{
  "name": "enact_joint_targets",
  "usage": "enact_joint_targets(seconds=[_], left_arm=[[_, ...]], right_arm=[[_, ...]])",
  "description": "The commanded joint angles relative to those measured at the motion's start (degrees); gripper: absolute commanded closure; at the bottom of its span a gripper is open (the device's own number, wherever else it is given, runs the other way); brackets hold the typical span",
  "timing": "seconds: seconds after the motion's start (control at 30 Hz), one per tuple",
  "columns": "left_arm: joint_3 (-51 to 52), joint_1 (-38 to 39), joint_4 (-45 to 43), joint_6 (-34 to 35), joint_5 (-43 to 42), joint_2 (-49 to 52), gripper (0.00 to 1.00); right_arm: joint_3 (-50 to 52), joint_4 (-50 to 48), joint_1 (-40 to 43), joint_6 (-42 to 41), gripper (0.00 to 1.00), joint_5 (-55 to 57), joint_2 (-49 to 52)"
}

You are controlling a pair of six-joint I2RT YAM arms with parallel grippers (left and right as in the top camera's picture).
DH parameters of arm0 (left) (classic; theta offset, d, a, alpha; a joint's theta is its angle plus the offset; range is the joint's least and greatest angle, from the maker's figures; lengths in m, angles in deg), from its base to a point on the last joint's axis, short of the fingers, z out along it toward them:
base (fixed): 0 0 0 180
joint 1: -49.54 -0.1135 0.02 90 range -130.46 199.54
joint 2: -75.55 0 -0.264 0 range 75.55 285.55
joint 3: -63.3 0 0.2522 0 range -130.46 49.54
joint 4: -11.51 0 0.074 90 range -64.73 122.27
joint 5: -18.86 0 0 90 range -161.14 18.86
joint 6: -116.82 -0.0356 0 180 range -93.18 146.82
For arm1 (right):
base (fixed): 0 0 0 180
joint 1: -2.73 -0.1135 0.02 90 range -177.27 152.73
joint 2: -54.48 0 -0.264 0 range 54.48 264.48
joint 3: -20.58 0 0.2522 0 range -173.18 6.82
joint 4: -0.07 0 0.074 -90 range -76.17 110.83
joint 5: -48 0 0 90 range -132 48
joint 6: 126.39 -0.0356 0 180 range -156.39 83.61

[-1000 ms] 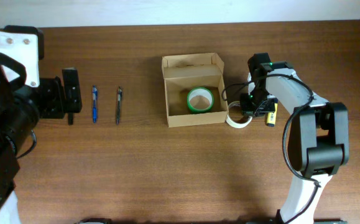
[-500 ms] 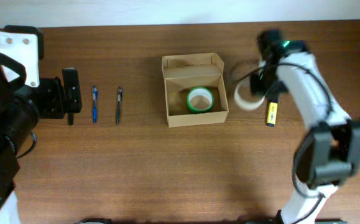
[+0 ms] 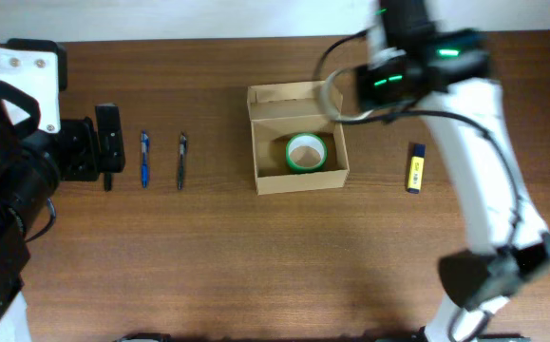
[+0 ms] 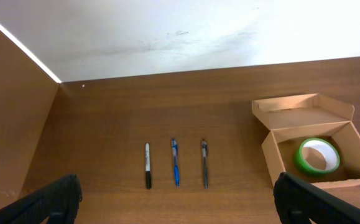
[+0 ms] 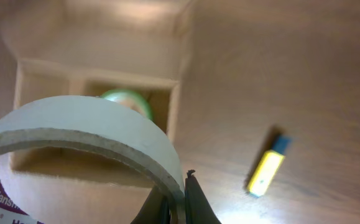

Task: Pack container
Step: 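Carry the white tape roll into the box beside the green roll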

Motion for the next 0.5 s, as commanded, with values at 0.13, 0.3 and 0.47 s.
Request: enact_joint_targets(seconds=[0.13, 0.3, 0.47], left_arm=[[-0.02, 0.15, 0.31, -0.92, 0.20, 0.20, 0.01], [-0.02, 0.15, 0.31, -0.92, 0.20, 0.20, 0.00], [-0.02, 0.15, 0.28, -0.92, 0.20, 0.20, 0.00]], right_arm=[[0.55, 0.61, -5.75, 1.86, 0.96, -0.90, 10.51], [0.57, 0.63, -5.77, 2.54, 0.96, -0.92, 14.25], [0.55, 0.52, -5.77, 2.95, 0.96, -0.90, 16.98]])
